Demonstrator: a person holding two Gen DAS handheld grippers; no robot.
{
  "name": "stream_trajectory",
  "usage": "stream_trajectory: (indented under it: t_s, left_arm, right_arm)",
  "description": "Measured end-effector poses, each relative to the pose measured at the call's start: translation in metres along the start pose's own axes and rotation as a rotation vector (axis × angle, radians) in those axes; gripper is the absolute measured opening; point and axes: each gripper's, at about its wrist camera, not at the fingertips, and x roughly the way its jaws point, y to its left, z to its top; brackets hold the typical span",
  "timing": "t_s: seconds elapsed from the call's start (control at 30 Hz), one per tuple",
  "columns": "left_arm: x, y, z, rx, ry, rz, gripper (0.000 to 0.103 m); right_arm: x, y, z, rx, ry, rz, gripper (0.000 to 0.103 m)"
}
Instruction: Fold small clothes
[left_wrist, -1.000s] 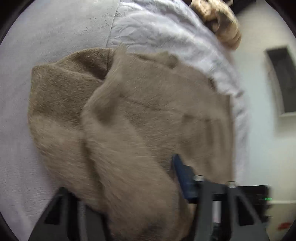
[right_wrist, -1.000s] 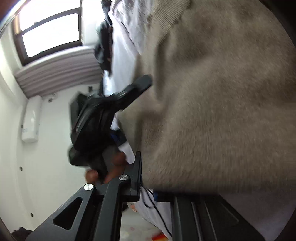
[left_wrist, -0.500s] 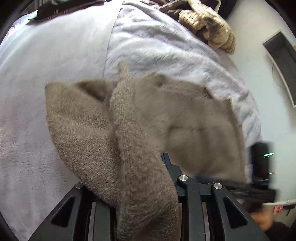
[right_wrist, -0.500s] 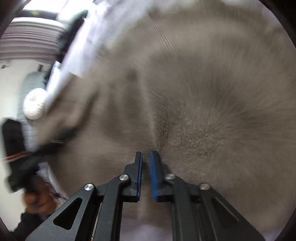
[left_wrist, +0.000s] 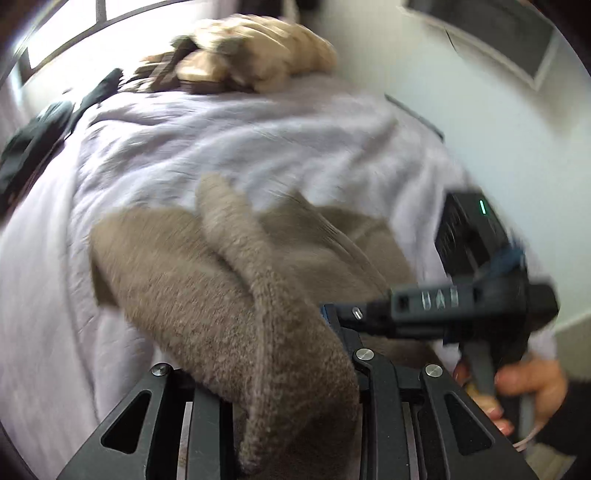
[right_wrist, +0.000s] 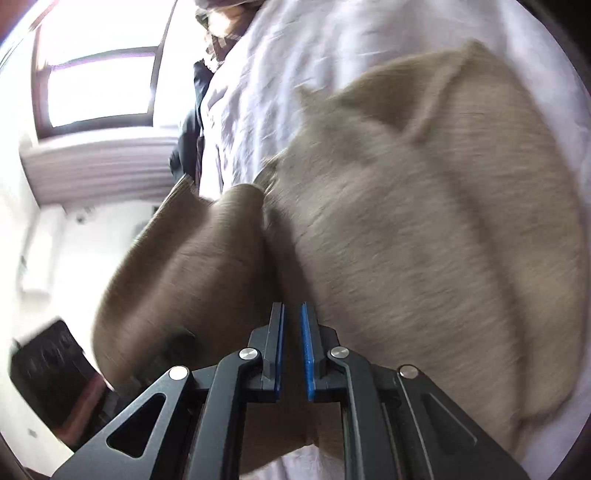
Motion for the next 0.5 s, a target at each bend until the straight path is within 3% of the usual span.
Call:
stream_trajectory:
  t_s: [0.1, 0.13, 0.23, 0.33, 0.43, 0.5]
  left_arm:
    - [0.012, -0.025, -0.005, 0.076, 0.017, 0.068, 0.029]
    - [0.013, -0.029, -0.008, 0.096, 0.01, 0.089, 0.034]
    - [0.006, -0.037, -0.011, 0.106, -0.041, 0.088, 0.08]
    - [-0.009, -0.051, -0.011, 0.157, -0.118, 0.099, 0.082]
    - [-0.017, -0.061, -0.006, 0.198, -0.132, 0.081, 0.082]
    - [-0.024, -0.057, -0.003, 0.166, -0.14, 0.047, 0.082]
  right_arm:
    - [-0.003, -0.031, -0.006, 0.096, -0.008, 0.096, 0.014]
    - [-0.011, -0.043, -0.004, 0.134, -0.02, 0.148, 0.033]
    - [-0.009, -0.053, -0.003, 0.183, -0.042, 0.308, 0.064]
    - [0.001, -0.05, -0.002, 0.206, -0.033, 0.383, 0.073]
    - [-0.005, -0.051, -0.001, 0.229, -0.024, 0.416, 0.079]
    - [-0.007, -0.047, 0.006, 0.239, -0.021, 0.424, 0.081]
